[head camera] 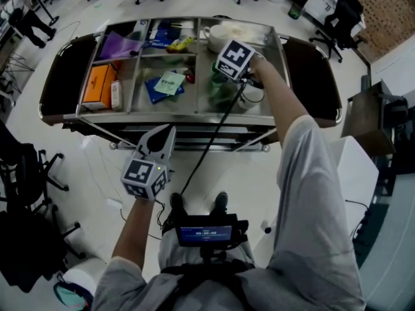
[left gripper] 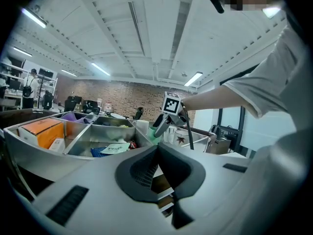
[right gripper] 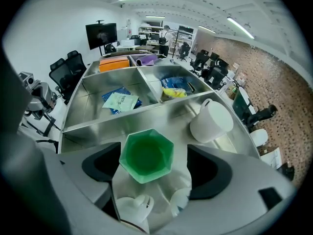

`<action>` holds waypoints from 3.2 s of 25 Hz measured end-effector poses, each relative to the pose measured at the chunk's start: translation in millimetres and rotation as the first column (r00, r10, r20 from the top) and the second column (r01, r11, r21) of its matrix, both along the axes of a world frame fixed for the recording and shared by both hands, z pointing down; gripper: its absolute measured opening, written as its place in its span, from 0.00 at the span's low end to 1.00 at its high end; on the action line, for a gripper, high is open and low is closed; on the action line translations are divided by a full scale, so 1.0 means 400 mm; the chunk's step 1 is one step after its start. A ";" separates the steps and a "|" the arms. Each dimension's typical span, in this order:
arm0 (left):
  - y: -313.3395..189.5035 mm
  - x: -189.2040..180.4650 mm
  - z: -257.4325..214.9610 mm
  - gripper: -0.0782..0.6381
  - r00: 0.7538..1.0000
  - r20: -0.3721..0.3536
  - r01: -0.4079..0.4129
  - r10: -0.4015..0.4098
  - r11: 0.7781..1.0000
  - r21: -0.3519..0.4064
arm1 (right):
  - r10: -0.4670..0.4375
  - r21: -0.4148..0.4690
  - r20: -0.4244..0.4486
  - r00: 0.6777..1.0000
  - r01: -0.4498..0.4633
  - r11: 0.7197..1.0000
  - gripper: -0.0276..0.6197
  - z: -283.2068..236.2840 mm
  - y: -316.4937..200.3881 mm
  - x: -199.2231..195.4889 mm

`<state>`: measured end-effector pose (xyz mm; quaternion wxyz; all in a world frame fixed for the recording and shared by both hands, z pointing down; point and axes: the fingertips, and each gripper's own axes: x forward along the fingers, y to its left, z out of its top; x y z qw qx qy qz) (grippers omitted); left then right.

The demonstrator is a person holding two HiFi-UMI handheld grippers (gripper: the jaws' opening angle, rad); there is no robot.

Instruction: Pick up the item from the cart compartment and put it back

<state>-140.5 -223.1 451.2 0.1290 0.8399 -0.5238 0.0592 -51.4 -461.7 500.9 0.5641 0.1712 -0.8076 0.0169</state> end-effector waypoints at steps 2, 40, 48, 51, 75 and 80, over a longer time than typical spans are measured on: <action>0.001 0.000 0.005 0.11 1.000 -0.005 0.002 -0.002 1.000 -0.003 | -0.012 -0.004 -0.005 1.000 0.012 1.000 0.67 0.007 0.002 -0.002; 0.057 0.013 0.005 0.11 1.000 0.018 -0.011 0.011 1.000 0.002 | 0.059 0.225 0.251 0.966 -0.118 0.967 0.54 -0.279 0.086 0.061; 0.069 0.030 -0.006 0.11 0.998 0.050 -0.037 0.036 0.999 0.017 | 0.049 0.304 0.466 0.884 -0.211 0.929 0.54 -0.381 0.231 0.136; 0.078 0.032 -0.003 0.11 0.998 0.058 -0.041 0.040 0.999 0.014 | 0.042 0.311 0.536 0.843 -0.244 0.919 0.54 -0.396 0.296 0.162; 0.132 -0.021 0.004 0.11 0.998 0.053 0.017 -0.018 1.000 0.024 | 0.182 0.185 0.840 0.511 -0.586 0.789 0.55 -0.233 0.659 0.399; 0.140 -0.035 0.018 0.11 0.998 0.041 0.043 -0.044 0.999 0.026 | 0.233 0.129 0.870 0.435 -0.656 0.743 0.55 -0.178 0.697 0.459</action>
